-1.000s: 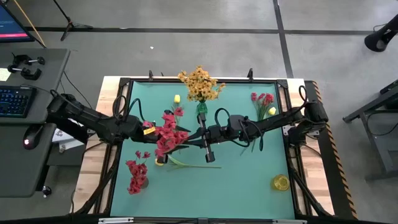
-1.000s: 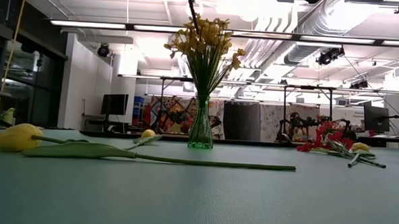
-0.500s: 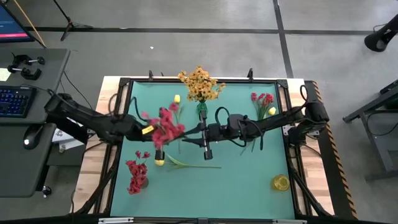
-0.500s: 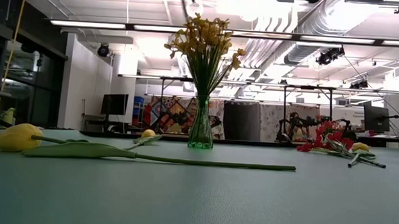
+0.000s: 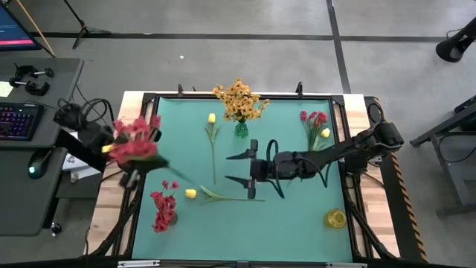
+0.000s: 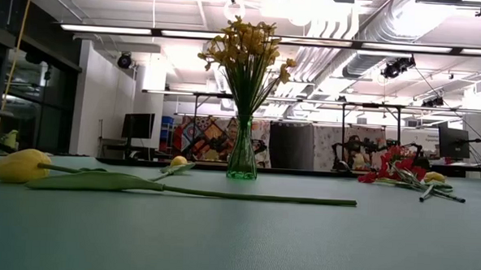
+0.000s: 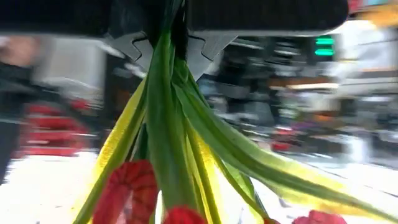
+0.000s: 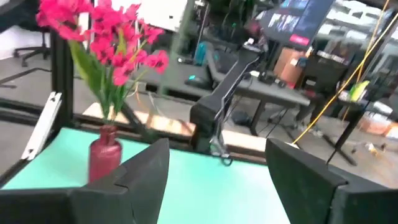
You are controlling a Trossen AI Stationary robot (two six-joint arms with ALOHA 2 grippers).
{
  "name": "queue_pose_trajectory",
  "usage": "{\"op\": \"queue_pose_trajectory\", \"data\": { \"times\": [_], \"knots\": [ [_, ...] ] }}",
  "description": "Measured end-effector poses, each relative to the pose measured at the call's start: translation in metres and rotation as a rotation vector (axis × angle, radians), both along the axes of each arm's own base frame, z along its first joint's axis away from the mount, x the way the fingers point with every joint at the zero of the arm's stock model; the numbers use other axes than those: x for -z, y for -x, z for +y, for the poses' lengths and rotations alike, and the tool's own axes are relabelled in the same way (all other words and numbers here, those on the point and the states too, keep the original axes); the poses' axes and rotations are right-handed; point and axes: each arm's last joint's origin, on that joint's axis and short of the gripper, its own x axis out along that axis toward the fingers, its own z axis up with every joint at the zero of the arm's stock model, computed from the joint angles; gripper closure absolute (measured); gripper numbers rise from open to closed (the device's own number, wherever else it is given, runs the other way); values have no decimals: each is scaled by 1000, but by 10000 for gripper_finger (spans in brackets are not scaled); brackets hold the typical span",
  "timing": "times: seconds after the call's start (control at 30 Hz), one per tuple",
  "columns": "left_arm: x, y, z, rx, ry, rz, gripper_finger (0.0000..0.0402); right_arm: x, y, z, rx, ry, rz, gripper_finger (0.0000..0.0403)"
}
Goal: Sort flowers into vase by color
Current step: Put the left red flower into the red vase
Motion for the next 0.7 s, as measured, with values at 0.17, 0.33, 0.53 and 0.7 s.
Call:
{"op": "queue_pose_trajectory", "data": {
  "times": [0.17,0.33,0.53,0.7],
  "knots": [
    [2,15,-6,124,-53,13,400,4,4,10,-22,-18,45,147],
    [-6,20,-5,-127,-186,-64,400,8,7,17,-37,-43,84,147],
    [-17,26,0,-487,-242,51,400,13,10,23,-51,-50,139,147],
    [-18,33,-4,-555,-194,173,400,17,11,26,-57,-58,176,146]
  ]
}}
